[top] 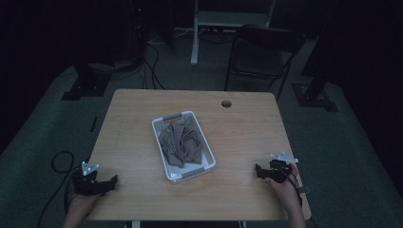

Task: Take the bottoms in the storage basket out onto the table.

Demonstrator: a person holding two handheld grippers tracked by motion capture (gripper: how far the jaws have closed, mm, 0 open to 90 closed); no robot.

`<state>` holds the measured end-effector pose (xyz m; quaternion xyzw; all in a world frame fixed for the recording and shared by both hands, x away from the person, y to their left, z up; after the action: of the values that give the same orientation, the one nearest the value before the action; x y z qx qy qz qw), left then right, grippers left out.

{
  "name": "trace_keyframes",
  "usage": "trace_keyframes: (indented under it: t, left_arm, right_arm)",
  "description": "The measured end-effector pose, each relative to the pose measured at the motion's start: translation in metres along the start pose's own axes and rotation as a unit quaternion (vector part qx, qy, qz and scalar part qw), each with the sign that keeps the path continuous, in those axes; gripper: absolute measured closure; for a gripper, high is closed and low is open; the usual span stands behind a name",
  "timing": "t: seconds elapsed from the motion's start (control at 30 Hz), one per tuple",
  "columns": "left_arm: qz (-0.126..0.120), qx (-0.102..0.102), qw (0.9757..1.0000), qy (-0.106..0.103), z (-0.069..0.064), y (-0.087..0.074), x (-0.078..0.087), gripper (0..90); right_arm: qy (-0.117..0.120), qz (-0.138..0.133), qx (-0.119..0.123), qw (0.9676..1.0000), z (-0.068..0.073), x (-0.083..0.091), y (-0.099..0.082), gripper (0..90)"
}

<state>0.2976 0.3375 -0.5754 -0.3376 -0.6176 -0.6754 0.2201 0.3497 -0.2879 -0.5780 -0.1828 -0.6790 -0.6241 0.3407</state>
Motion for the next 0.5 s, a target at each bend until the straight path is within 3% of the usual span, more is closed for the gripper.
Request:
trace_keyframes:
  t: [0.5]
  left_arm:
    - [0.000, -0.002, 1.0000, -0.002, 0.0003, -0.0001, 0.0001, 0.8]
  right_arm:
    - [0.000, 0.000, 0.000, 1.0000, 0.0001, 0.0000, 0.0001, 11.1]
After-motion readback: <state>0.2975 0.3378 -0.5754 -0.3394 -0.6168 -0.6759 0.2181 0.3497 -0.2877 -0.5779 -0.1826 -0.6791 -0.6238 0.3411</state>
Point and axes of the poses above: each handheld gripper's, and its own axes: x roughly backward along the jaws, y roughly out of its top, z roughly to its left, the point moved 4 cm from there along -x, roughly forward along the jaws
